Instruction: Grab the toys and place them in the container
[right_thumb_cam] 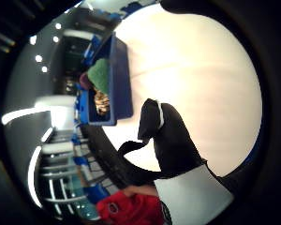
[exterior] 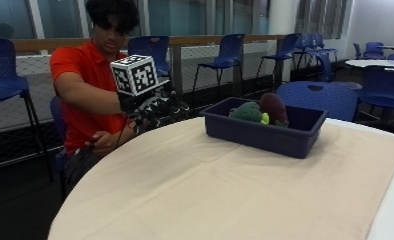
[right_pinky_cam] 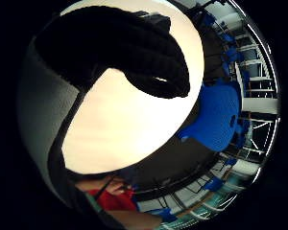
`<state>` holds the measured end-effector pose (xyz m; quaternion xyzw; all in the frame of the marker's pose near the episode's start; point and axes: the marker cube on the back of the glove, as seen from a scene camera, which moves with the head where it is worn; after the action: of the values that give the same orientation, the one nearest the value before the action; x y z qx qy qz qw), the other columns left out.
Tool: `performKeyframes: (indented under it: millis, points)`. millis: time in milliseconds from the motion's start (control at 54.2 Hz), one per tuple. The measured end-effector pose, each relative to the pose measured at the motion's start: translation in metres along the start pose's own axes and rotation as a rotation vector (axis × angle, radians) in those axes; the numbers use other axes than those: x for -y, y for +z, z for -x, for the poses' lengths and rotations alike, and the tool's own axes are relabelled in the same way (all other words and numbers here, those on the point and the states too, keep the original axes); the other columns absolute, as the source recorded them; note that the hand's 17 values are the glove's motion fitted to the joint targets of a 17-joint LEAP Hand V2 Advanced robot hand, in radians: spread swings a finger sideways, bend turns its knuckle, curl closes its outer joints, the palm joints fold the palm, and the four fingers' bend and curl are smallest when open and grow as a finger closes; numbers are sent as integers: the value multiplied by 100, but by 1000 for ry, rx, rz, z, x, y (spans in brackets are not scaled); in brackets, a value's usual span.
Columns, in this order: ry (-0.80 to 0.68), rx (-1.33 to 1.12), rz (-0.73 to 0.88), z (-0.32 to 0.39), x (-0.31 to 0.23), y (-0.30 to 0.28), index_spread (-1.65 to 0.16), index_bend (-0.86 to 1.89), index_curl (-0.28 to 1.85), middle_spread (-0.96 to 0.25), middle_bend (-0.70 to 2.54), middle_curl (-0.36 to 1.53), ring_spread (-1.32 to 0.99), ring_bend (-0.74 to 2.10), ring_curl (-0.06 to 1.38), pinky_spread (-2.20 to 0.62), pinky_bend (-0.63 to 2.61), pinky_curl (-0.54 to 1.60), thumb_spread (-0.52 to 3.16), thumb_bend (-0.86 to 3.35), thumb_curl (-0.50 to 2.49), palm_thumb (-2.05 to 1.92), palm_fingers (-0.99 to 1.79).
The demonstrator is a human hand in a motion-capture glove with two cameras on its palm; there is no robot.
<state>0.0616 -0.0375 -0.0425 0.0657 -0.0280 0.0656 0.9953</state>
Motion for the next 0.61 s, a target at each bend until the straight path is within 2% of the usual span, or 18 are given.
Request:
performKeyframes:
  millis: [608]
  points:
    - [57, 8, 14, -47, -9, -9, -38, 18, 32, -7, 11, 16, 8, 19, 26, 12, 115, 32, 139, -1, 31, 6, -14]
